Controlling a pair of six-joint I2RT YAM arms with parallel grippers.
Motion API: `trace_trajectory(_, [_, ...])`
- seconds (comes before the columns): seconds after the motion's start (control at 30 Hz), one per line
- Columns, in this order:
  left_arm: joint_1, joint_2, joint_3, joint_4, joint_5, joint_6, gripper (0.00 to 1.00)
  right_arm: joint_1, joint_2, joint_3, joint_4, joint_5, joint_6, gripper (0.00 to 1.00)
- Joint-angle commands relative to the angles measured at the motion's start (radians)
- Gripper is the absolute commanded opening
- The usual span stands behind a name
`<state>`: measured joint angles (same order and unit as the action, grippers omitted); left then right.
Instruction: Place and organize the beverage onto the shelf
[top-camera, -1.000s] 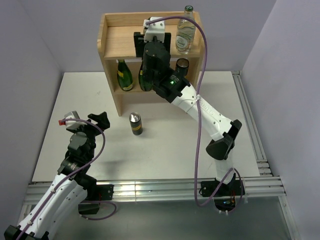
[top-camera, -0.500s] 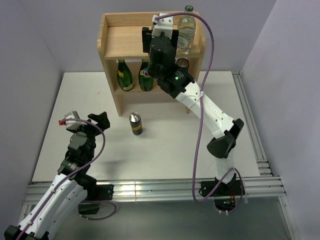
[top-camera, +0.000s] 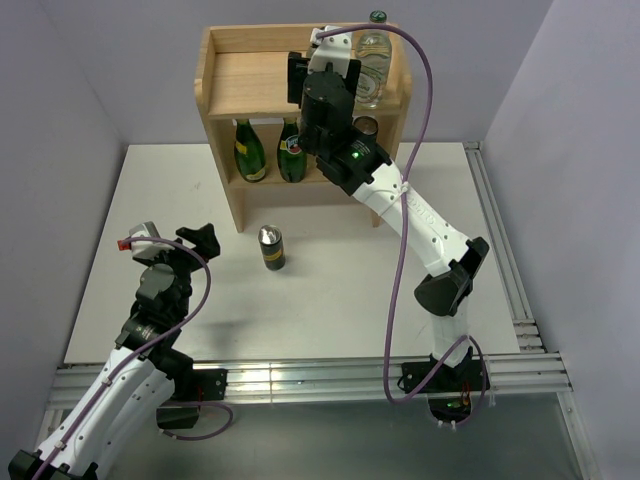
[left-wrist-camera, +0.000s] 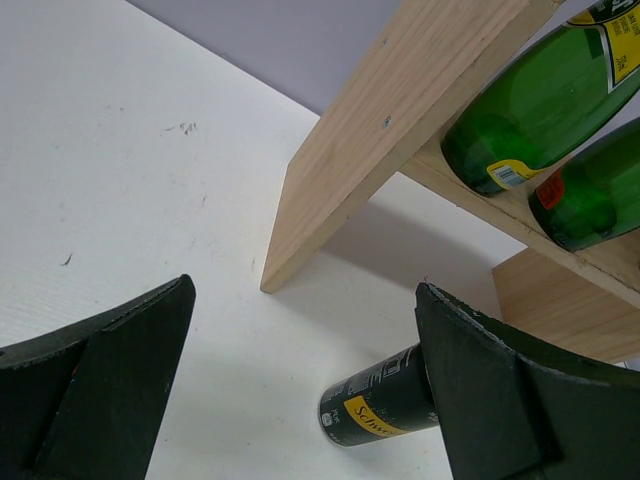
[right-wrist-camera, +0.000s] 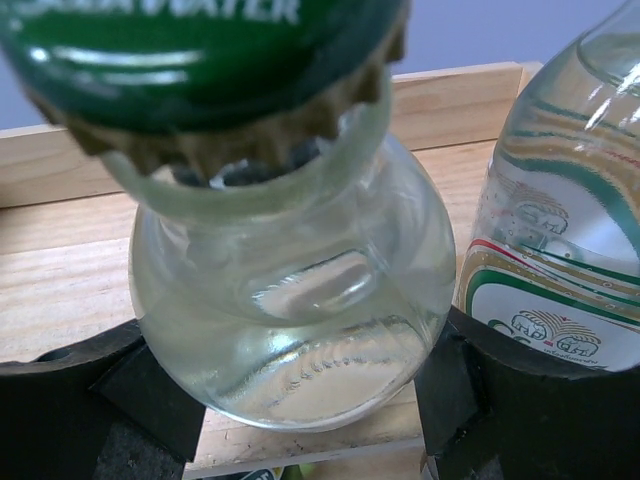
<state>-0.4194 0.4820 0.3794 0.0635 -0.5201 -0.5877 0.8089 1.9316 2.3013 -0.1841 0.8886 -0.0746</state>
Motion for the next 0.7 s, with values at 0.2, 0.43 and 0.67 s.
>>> trace_trajectory(0.2, [-0.002,-0.002,-0.010,0.033,0.012,0.005,0.99,-0.019,-0.065,-0.013,0.055,0.000,0.022,0.67])
trace_trajectory(0.43, [-0.002,-0.010,-0.010,0.027,0.009,0.005,0.99,-0.023,-0.056,-0.011,0.052,0.003,0.030,0.90])
trace_trajectory(0.67, [-0.002,-0.010,-0.010,0.030,0.009,0.005,0.99,-0.024,-0.056,-0.016,0.054,0.006,0.032,0.94])
